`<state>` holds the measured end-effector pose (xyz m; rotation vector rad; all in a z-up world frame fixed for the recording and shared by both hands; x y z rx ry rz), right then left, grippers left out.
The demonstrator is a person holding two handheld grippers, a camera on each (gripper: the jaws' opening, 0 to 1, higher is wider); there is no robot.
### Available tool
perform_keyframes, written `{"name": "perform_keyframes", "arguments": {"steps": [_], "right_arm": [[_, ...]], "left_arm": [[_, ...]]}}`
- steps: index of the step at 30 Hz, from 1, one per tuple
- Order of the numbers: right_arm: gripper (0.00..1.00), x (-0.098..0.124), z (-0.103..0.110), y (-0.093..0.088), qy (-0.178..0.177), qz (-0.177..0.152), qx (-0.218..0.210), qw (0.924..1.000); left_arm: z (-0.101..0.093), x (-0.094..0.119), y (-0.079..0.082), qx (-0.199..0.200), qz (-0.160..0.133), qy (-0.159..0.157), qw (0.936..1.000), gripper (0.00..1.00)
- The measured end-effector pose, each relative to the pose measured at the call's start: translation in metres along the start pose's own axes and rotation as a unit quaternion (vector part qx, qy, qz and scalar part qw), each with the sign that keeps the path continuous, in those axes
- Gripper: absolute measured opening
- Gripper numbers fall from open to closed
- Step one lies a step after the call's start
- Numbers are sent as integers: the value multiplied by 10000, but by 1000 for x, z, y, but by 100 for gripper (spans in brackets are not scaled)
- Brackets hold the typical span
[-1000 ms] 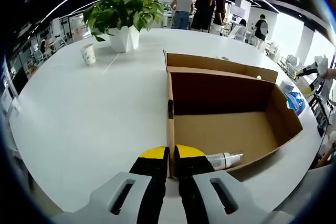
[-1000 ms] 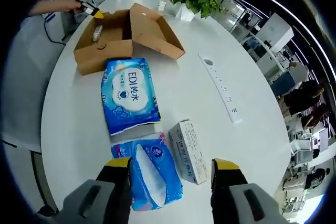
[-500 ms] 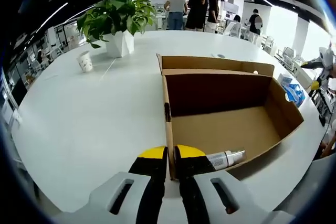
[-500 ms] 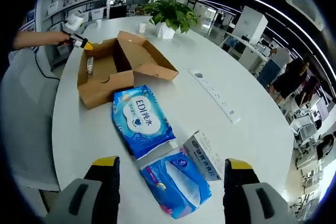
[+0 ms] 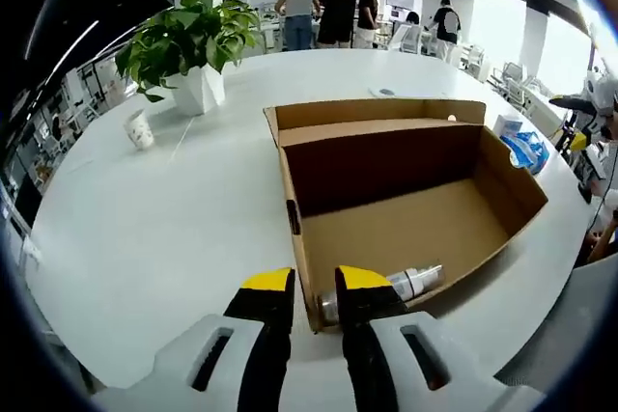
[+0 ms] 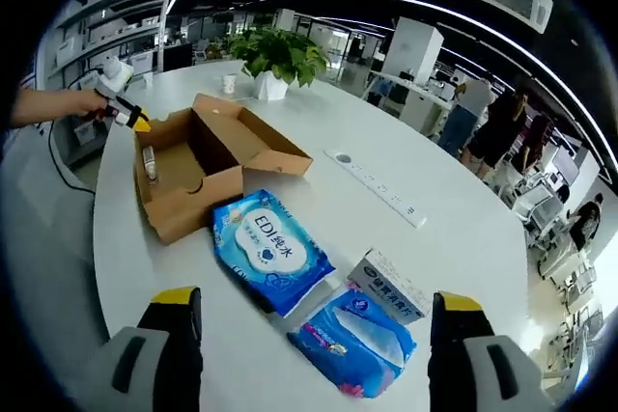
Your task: Operate the shoe box by opening the lid, removing the specified soft item, and placing it in the target area until the item is outside and the box remains undamaged.
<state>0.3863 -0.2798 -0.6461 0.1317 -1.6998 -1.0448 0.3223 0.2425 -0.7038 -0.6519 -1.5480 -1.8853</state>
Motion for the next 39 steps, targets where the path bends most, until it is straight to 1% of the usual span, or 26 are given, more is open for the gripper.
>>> {"name": "perform_keyframes", "arguments": {"steps": [2,4,10,11,14,16,23,28,29,33,35,39], "right_arm": [[100,1,3,-1,-32,-28,-42,10000],[100,3,4,-1,-60,-102,-124,9999],[100,10,19,-1,-153,-256,-247,9993],[100,12,24,-1,-174,-288,-267,9991],[100,13,29,-4,-258,-342,-317,9986],[100,17,38,-7,-285,-358,-348,9983],[100,22,55,-10,-379,-471,-480,9970],[100,26,76,-8,-485,-635,-587,9951],[100,26,77,-9,-492,-651,-593,9949],[100,26,91,-10,-472,-728,-598,9944],[100,26,98,-11,-478,-716,-584,9946],[100,26,108,-14,-505,-769,-650,9936]], "left_arm": [[3,2,2,-45,-5,-16,10000,17],[6,4,5,-64,-72,-25,10000,18],[13,9,9,-367,-78,-183,9991,26],[14,10,10,-414,-94,-211,9989,27],[14,13,13,-583,-63,-400,9975,28],[14,14,15,-686,-75,-448,9966,29],[13,20,22,-968,-153,-661,9930,30],[12,22,29,-1289,-197,-883,9875,32],[10,22,31,-1430,-177,-965,9848,32],[7,22,38,-1799,-177,-1136,9769,31],[6,22,42,-1872,-229,-1201,9747,30],[3,22,47,-1965,-228,-1349,9709,32]]}}
Point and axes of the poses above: the point that each gripper's makers call its tool centre point, and the gripper's own axes: x roughly backward along the fingers, z roughly to its left, y roughly out of its top, the point moved 9 cm from there along x, roughly backward along the fingers, and after that the axes turned 14 degrees about y, right-handed, at the moved point
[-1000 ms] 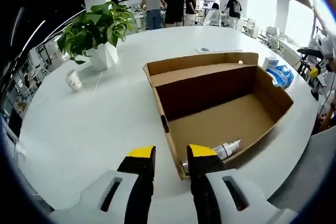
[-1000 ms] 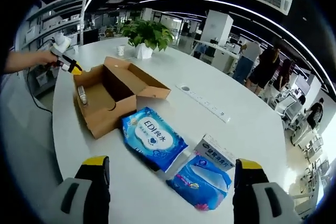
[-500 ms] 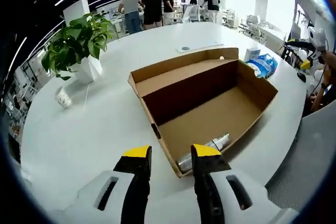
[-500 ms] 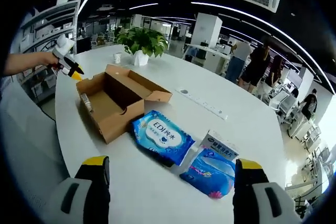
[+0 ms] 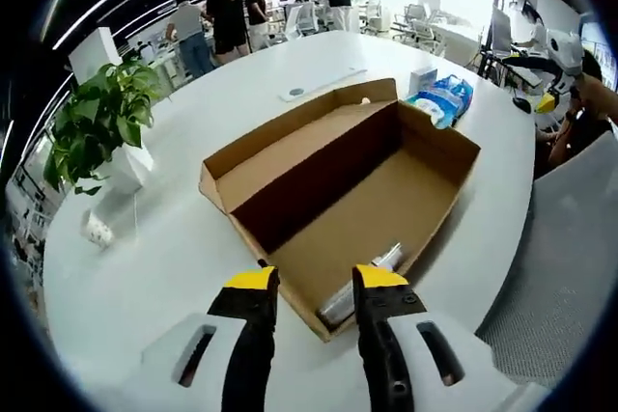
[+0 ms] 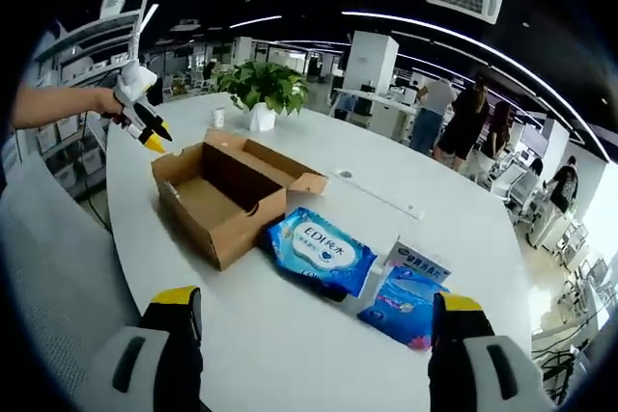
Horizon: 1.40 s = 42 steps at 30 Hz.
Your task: Operate the shoe box by opening the lid, removing the specified soft item, and placing it in the target area until the item is outside and the box remains undamaged.
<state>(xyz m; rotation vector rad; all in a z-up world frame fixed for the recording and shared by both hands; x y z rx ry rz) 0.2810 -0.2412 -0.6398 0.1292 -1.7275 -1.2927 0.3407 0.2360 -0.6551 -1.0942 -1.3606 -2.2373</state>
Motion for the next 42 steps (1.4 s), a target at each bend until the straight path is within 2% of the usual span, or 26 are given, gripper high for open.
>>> {"name": "perform_keyframes", "arguments": {"steps": [10,16,19,23,30,37,40,42], "right_arm": [[100,10,30,-10,22,-73,161,9998],[100,19,42,-15,-72,-192,222,9995],[100,23,48,-16,-77,-404,81,9991],[100,27,55,-20,-116,-468,6,9988],[100,33,73,-23,-212,-640,-32,9977],[100,43,86,-15,-268,-785,-141,9965],[100,47,91,-17,-397,-602,139,9973],[100,47,93,-18,-371,-644,166,9971]], "left_arm": [[0,-10,10,-529,28,-324,9981,36],[-6,-17,15,-836,72,-703,9940,38],[-8,-20,18,-1030,101,-807,9914,38],[-9,-24,22,-1276,201,-927,9873,40],[-11,-34,25,-1764,362,-1089,9776,43],[-17,-47,25,-2368,615,-1262,9614,46],[-18,-51,26,-2590,687,-1306,9545,47],[-19,-56,26,-2830,756,-1348,9466,47]]}}
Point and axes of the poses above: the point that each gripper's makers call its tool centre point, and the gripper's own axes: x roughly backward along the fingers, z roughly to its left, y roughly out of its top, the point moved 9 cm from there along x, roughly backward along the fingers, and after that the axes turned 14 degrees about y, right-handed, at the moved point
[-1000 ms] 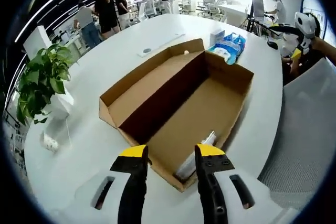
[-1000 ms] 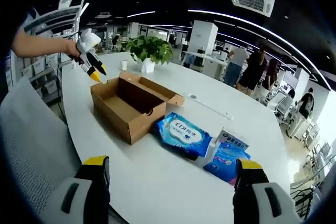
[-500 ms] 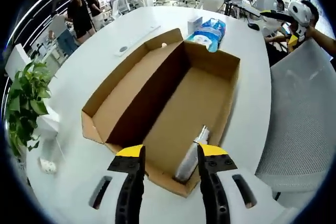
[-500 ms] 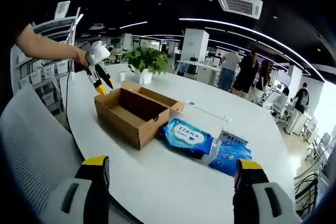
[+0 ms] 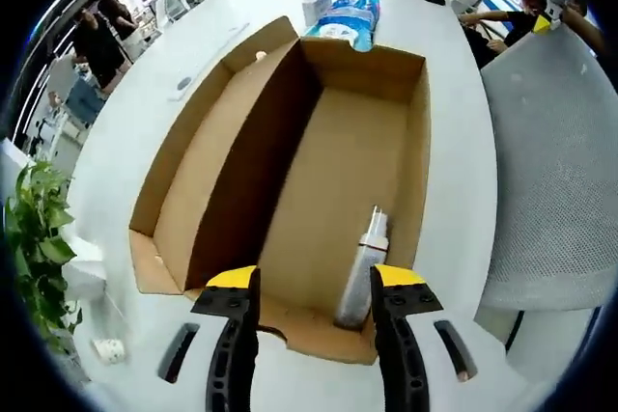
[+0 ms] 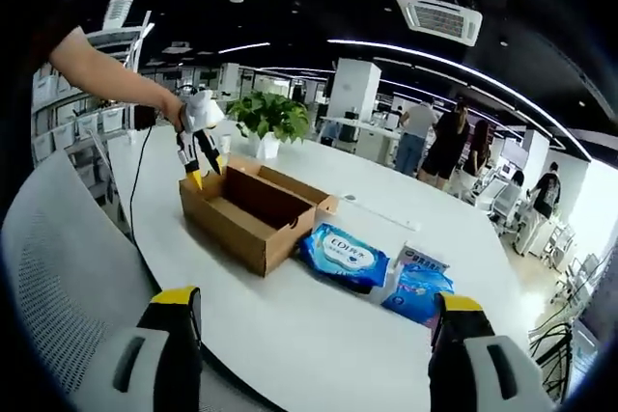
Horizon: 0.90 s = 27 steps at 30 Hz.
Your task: Operate the shoe box by opening the lid, removing the specified soft item, and placing it in the target area until the item is outside and the box remains undamaged.
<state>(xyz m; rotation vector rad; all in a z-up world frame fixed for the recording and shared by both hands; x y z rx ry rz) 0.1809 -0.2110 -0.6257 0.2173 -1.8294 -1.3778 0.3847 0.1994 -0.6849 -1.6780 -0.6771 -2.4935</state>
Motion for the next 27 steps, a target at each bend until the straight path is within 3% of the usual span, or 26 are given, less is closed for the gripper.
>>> {"name": "perform_keyframes", "arguments": {"steps": [11,22,27], "right_arm": [[100,-2,1,3,18,-237,-11,9997],[100,-1,-1,1,-64,-226,-5,9997],[100,-1,-2,0,-87,-180,-5,9998]], "left_arm": [[-9,-19,2,-802,336,-643,9941,49],[-12,-36,3,-1012,430,-863,9902,49],[-16,-47,-1,-1289,541,-876,9863,47]]}}
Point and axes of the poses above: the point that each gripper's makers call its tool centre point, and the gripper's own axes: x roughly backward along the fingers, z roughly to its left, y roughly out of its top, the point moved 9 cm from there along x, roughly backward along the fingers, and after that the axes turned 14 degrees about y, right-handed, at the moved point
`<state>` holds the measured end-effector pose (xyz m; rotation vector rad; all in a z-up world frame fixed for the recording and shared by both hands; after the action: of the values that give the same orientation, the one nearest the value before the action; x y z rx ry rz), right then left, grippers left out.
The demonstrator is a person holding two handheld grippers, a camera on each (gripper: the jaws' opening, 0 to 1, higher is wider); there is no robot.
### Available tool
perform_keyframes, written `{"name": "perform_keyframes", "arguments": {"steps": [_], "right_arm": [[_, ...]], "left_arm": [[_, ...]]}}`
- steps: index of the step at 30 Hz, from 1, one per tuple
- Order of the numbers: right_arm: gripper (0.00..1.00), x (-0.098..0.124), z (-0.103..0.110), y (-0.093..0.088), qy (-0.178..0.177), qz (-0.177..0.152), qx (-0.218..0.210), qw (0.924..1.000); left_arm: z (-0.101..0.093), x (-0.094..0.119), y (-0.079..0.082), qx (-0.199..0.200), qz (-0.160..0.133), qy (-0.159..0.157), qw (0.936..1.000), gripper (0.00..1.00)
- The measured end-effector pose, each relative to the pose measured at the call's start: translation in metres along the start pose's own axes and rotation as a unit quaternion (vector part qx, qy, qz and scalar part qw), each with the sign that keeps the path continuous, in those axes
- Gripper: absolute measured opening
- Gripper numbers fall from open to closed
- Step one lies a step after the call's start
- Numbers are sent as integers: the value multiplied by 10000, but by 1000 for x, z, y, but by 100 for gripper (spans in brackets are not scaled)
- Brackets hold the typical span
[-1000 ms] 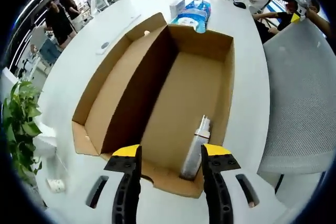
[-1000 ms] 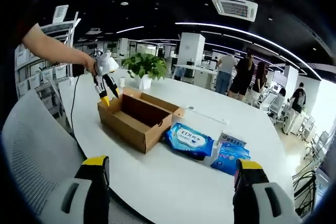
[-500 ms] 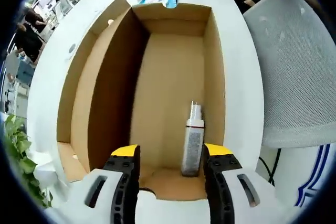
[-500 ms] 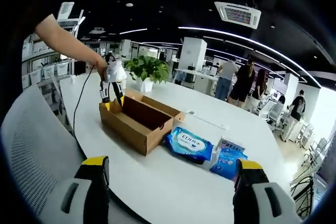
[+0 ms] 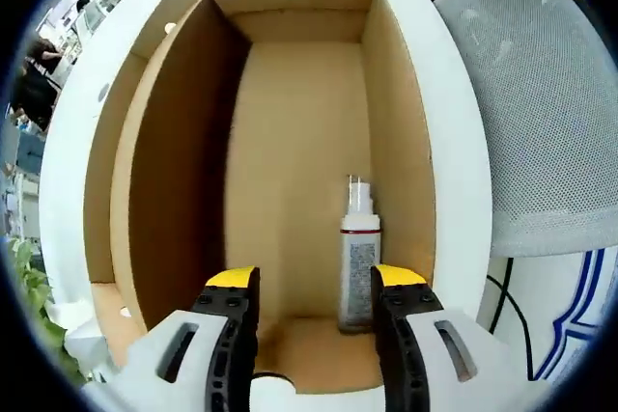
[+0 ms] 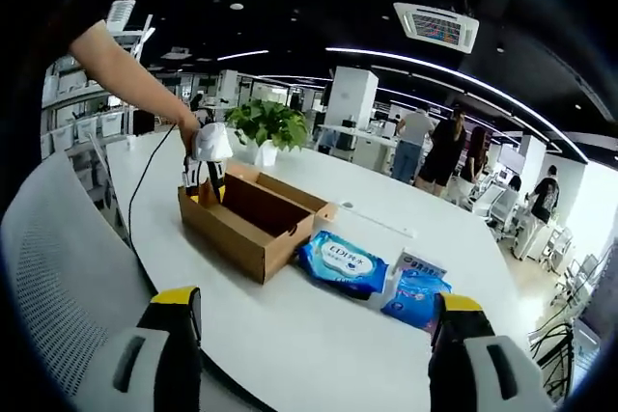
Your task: Operate the shoe box by opening the lid, removing the specified soft item, and placing it in the target area until the item is outside and the box remains undamaged.
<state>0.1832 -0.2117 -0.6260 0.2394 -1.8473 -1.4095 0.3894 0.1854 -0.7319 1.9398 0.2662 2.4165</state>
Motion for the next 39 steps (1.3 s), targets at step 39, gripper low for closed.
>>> {"name": "perform_keyframes", "arguments": {"steps": [39], "right_arm": [[99,-2,1,-2,29,85,-30,10000]], "left_arm": [[4,-3,-3,138,-36,23,9999,50]]}}
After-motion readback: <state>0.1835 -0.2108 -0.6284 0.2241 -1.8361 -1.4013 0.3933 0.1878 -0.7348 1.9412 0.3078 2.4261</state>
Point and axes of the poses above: the point that each gripper's makers call its tool centre point, and the gripper's own axes: x roughly backward along the fingers, z roughly to its left, y roughly out of its top, the point moved 9 cm from there along x, roughly backward along the fingers, and after that the axes turned 14 degrees about y, right-handed, at the moved point
